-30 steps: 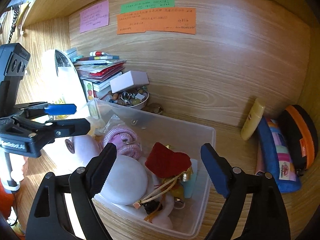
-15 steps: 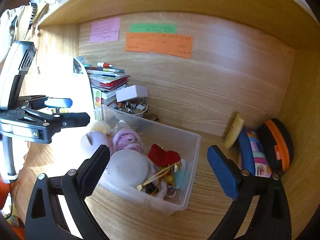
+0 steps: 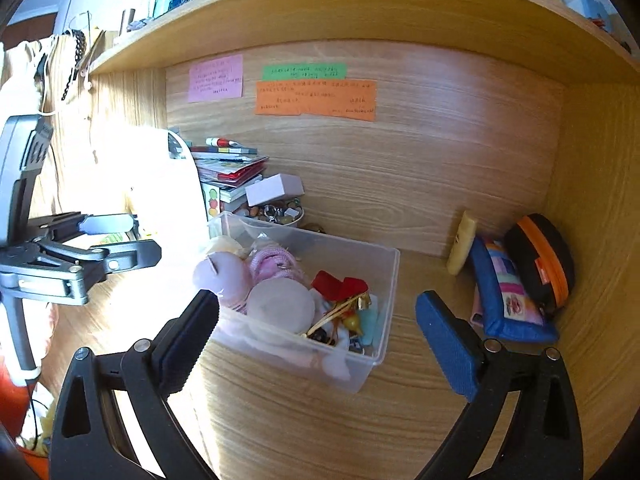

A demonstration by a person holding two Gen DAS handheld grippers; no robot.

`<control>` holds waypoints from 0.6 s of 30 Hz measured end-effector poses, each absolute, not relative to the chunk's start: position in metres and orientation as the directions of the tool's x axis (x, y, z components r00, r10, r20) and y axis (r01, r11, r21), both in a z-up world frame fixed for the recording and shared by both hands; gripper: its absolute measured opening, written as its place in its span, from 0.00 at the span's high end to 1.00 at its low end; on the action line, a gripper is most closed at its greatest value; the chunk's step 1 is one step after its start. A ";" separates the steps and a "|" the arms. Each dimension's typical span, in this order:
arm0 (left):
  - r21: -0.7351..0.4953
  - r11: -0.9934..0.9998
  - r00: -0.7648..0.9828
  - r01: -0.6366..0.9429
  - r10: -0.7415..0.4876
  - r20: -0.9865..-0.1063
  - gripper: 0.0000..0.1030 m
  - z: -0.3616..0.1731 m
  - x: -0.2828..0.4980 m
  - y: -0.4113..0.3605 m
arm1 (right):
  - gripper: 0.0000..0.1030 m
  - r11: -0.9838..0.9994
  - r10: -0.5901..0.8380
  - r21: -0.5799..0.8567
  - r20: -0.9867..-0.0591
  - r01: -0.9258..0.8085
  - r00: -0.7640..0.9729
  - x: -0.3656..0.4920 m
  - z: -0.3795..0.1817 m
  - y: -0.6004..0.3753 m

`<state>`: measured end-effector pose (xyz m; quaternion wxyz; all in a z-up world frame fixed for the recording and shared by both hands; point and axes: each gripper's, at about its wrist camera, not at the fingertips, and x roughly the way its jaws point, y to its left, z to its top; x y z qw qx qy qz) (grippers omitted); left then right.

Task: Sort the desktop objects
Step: 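Open both tools and withdraw them from the bin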

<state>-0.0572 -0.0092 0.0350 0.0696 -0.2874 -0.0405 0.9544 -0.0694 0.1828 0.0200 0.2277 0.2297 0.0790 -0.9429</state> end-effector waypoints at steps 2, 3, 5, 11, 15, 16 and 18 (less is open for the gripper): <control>-0.112 -0.989 -0.833 -0.095 0.141 -0.535 0.10 0.036 -0.047 -0.008 | 0.05 -0.884 -0.399 -0.036 -0.466 0.467 -0.790 -0.063 0.021 0.185; -0.103 -0.991 -0.841 -0.080 0.122 -0.527 0.10 0.037 -0.041 -0.006 | 0.04 -0.883 -0.402 -0.032 -0.462 0.468 -0.790 -0.059 0.021 0.187; -0.084 -0.994 -0.852 -0.064 0.098 -0.514 0.10 0.038 -0.031 -0.003 | 0.04 -0.882 -0.408 -0.029 -0.454 0.471 -0.792 -0.052 0.022 0.189; -0.025 -0.999 -0.880 -0.042 0.049 -0.473 0.04 0.039 -0.007 0.012 | 0.00 -0.881 -0.418 -0.020 -0.434 0.472 -0.798 -0.031 0.020 0.197; -0.032 -0.999 -0.883 -0.041 0.051 -0.466 0.04 0.037 -0.002 0.016 | 0.00 -0.882 -0.420 -0.014 -0.432 0.471 -0.798 -0.024 0.017 0.199; -0.038 -0.999 -0.884 -0.037 0.051 -0.465 0.04 0.036 -0.001 0.015 | 0.00 -0.883 -0.418 -0.014 -0.434 0.470 -0.798 -0.024 0.016 0.199; -0.054 -0.998 -0.884 -0.028 0.050 -0.464 0.04 0.034 -0.001 0.014 | 0.00 -0.883 -0.417 -0.011 -0.438 0.469 -0.796 -0.024 0.015 0.200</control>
